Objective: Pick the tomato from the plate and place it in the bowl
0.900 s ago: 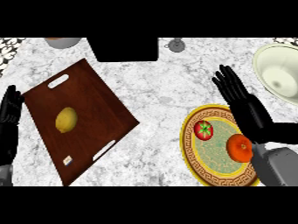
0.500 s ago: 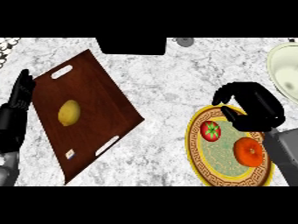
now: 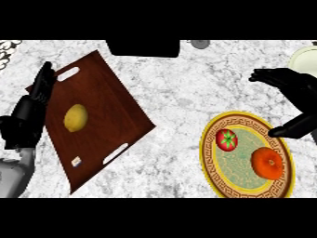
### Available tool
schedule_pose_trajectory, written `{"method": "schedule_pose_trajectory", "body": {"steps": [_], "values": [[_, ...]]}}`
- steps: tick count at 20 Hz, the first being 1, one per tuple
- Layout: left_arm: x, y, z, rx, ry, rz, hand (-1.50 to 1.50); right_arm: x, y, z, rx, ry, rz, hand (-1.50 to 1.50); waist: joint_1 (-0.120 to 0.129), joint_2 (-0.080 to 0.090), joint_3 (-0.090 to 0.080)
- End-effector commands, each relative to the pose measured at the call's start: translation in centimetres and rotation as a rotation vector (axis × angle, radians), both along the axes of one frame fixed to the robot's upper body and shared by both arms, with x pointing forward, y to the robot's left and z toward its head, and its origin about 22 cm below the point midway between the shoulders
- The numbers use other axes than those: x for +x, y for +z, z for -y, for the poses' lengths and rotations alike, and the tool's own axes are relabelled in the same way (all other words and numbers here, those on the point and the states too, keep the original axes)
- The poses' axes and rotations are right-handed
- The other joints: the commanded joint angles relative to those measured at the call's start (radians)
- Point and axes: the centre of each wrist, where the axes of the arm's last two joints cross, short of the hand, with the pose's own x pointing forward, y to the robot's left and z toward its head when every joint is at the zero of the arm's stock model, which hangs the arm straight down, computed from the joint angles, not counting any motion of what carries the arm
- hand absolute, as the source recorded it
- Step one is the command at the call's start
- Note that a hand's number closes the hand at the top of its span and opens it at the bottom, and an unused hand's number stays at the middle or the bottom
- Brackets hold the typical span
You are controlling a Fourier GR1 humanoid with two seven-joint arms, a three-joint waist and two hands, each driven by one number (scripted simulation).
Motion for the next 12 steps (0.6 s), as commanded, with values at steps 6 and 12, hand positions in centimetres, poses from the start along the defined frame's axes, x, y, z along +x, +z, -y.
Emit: {"method": "schedule_pose_trajectory", "body": {"steps": [6,12], "values": [[1.0,1.4,0.6,0.020,0.012,-0.014,0.00,1.2,4.9,-0.7,-0.381,0.273,0.205,-1.50,-0.005,-0.014,-0.005],[1.8,1.0,1.0,0.003,0.009,-0.015,0.00,2.1,4.2,-3.7,-0.640,0.353,0.310,-1.50,0.003,-0.006,-0.008]]}}
